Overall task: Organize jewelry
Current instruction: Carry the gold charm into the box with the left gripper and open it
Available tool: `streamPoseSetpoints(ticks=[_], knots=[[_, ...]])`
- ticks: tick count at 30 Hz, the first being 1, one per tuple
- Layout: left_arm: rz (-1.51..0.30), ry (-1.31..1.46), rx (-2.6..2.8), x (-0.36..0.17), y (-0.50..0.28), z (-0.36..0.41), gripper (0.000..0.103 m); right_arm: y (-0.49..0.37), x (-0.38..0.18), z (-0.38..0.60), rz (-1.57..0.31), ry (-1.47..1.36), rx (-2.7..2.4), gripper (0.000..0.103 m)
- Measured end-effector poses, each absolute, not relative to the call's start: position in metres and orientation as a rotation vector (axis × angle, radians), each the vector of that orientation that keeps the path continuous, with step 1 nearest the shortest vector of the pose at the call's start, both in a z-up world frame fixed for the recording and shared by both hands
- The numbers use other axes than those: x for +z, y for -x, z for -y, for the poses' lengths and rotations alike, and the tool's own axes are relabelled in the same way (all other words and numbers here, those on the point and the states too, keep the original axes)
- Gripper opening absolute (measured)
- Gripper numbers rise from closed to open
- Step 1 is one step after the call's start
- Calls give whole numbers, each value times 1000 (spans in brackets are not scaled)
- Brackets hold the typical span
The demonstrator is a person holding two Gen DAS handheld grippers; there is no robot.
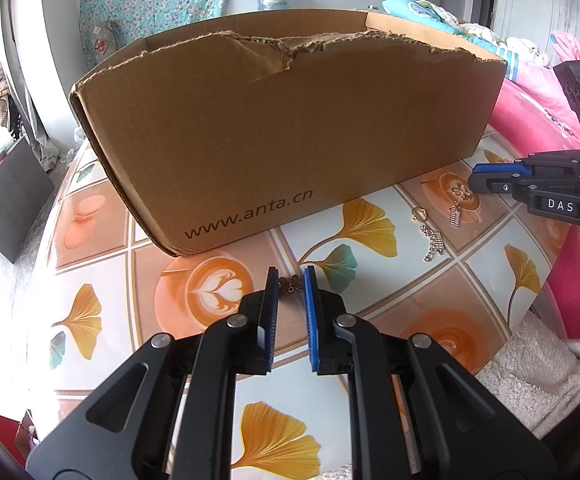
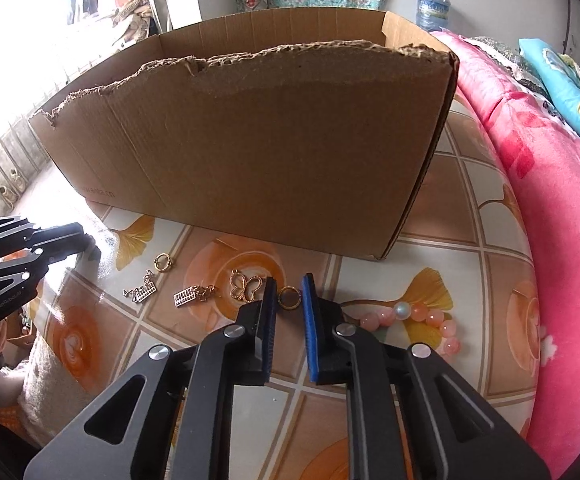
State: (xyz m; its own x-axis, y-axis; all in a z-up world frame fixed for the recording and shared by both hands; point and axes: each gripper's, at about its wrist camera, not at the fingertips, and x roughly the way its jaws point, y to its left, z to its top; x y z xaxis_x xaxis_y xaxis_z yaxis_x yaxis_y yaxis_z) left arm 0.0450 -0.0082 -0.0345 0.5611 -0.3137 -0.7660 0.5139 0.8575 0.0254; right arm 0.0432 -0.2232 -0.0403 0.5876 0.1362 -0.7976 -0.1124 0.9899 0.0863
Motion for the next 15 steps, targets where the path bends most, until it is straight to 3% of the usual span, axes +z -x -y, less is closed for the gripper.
streamPoseSetpoints(ticks=[15], knots=[[-849, -249, -495, -28, -43, 7, 12, -23, -11, 234, -840, -129, 196, 12]])
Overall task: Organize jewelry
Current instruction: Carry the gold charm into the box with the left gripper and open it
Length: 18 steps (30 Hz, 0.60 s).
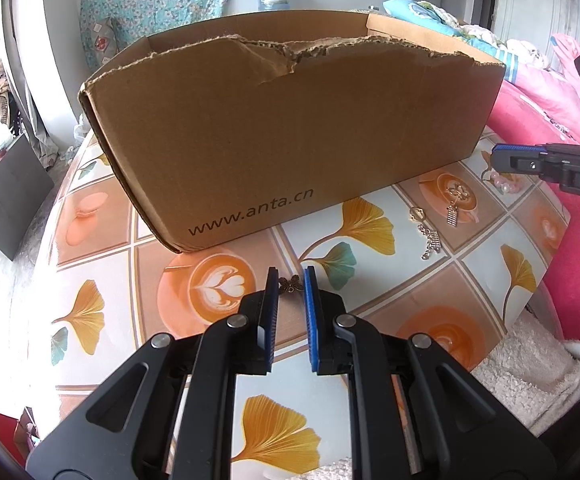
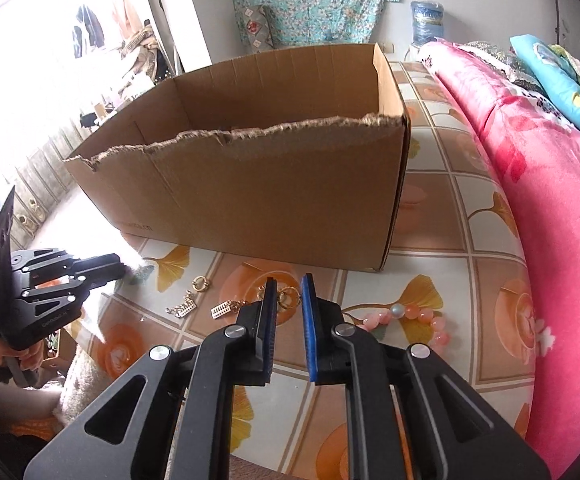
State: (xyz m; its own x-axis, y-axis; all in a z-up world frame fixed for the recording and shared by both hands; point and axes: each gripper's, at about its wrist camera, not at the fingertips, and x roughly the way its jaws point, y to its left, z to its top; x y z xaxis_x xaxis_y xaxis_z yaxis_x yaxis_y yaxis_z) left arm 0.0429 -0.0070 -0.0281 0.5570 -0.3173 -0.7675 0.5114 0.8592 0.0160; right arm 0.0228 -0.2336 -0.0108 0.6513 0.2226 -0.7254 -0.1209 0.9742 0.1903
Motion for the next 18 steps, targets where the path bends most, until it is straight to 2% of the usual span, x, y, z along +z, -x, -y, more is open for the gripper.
streamPoseSetpoints(ticks=[6, 13, 18], knots=[[-785, -231, -527, 2, -31, 1, 12, -18, 23, 228, -761, -139, 255, 13], [-600, -168, -650, 81, -27, 1, 12, -41, 76, 219, -650, -156, 354, 13], [-626, -186, -655, 102, -76, 22, 12, -94, 80, 208, -738, -193, 402, 13]])
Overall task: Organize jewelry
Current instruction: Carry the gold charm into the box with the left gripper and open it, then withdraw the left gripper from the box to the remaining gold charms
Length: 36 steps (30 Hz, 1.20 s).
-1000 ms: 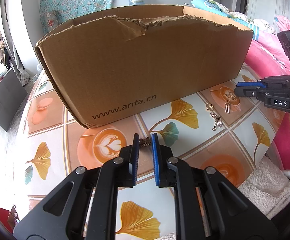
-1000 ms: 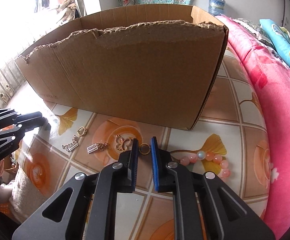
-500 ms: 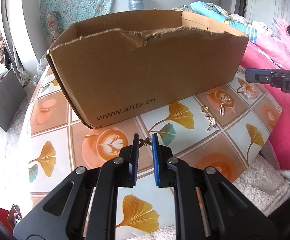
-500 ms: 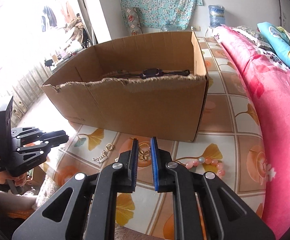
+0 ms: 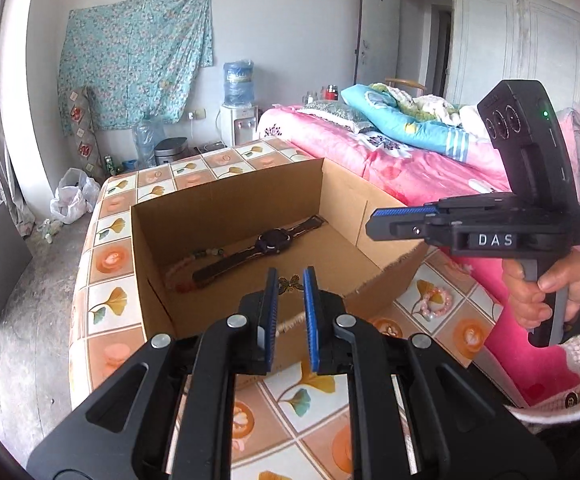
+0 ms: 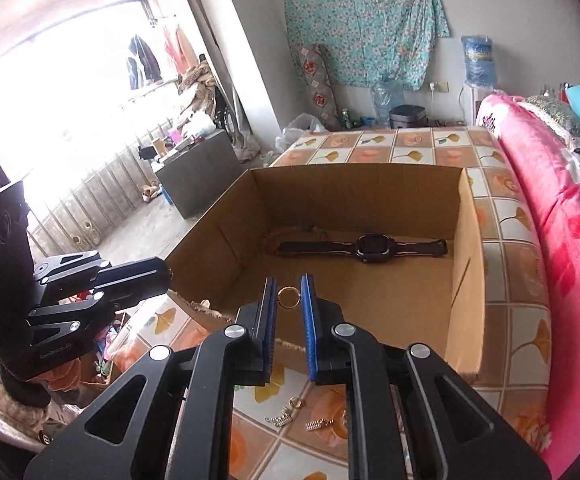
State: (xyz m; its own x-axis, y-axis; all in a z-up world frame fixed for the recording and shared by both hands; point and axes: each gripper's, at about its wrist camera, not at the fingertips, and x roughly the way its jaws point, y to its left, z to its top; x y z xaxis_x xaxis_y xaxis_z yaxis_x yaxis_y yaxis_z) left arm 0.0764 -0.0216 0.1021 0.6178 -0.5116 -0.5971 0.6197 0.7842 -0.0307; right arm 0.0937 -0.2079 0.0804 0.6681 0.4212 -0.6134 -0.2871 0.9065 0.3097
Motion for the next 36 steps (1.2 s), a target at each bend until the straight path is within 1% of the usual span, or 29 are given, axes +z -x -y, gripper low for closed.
streamPoseSetpoints(ticks=[5, 8, 12, 14, 16, 17, 18, 28, 36], knots=[[-846, -144, -598, 83, -153, 35, 12, -155, 56, 199, -928, -246, 426, 13], [-934, -141, -566, 66, -181, 38, 12, -181, 39, 194, -1006, -269, 432, 13], [-990, -144, -531, 49, -197, 37, 12, -205, 28, 197, -1058, -314, 437, 13], [-1007, -141, -511, 47, -202, 37, 12, -208, 29, 199, -1053, -334, 437, 13], [-1002, -131, -513, 49, -205, 38, 15, -210, 32, 202, -1038, -343, 438, 13], [-996, -131, -511, 50, -205, 37, 19, -209, 33, 205, -1030, -348, 440, 13], [-989, -131, -509, 51, -206, 36, 19, -209, 34, 206, -1023, -351, 440, 13], [-918, -63, -507, 69, -194, 20, 19, -193, 51, 228, -959, -394, 414, 14], [-766, 8, -622, 91, -139, -10, 19, -141, 78, 239, -830, -408, 484, 14]])
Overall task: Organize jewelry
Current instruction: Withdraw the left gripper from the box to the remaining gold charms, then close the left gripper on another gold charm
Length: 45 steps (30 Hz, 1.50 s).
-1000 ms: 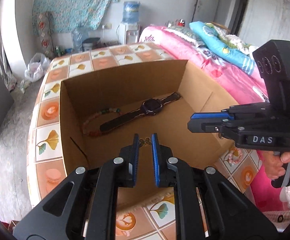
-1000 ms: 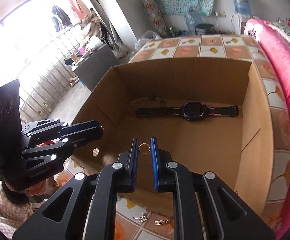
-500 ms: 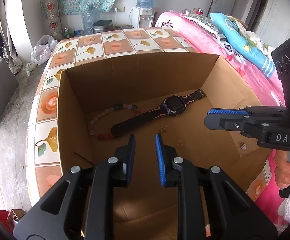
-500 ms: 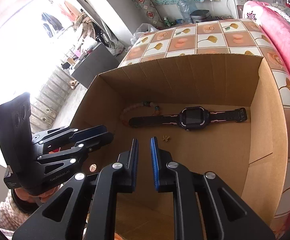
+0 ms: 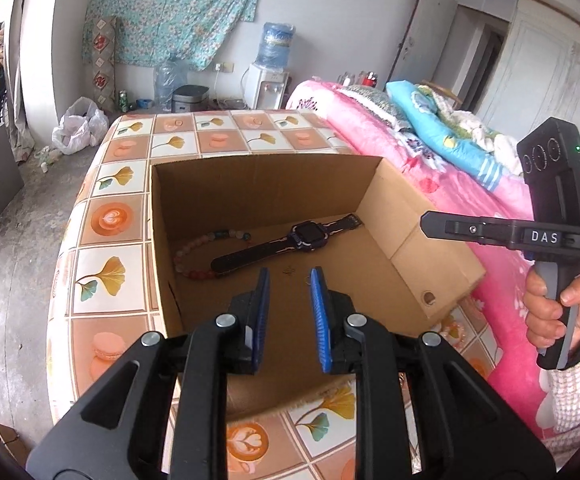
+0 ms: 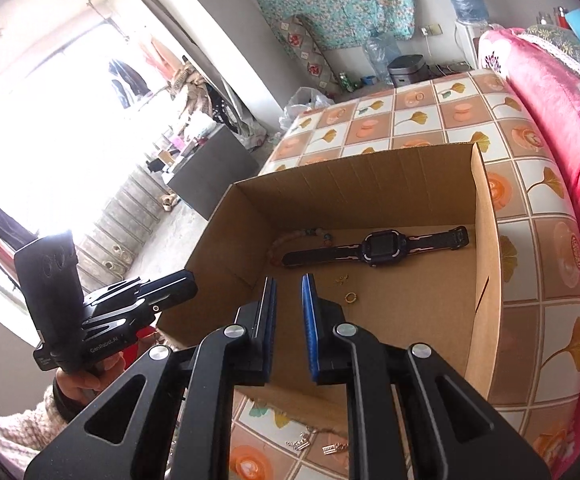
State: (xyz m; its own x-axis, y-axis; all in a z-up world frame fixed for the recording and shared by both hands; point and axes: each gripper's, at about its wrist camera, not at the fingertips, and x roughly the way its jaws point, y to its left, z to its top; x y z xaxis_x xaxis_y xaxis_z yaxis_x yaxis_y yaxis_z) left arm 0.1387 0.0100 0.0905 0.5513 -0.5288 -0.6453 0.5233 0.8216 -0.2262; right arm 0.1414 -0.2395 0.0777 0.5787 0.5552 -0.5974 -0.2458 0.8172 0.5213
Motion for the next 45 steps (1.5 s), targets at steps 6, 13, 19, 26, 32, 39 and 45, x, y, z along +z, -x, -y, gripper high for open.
streamPoseSetpoints(ticks=[6, 13, 19, 26, 32, 39, 45], knots=[[-649, -40, -720, 88, -69, -21, 26, -78, 77, 230, -769, -307, 599, 14], [-777, -58, -743, 34, -38, 5, 27, -35, 29, 220, -858, -295, 539, 14], [-874, -147, -756, -14, -33, 45, 26, -34, -20, 218, -980, -320, 395, 14], [-889, -228, -768, -33, -35, 78, 26, -36, -37, 215, -1017, -295, 328, 14], [-875, -284, -761, -36, -37, 90, 25, -35, -44, 212, -1032, -311, 321, 14], [-848, -327, -729, -38, -39, 96, 5, -37, -46, 213, -1029, -320, 327, 14], [-858, -312, -726, -36, -40, 86, 4, -36, -46, 217, -1026, -330, 334, 14]])
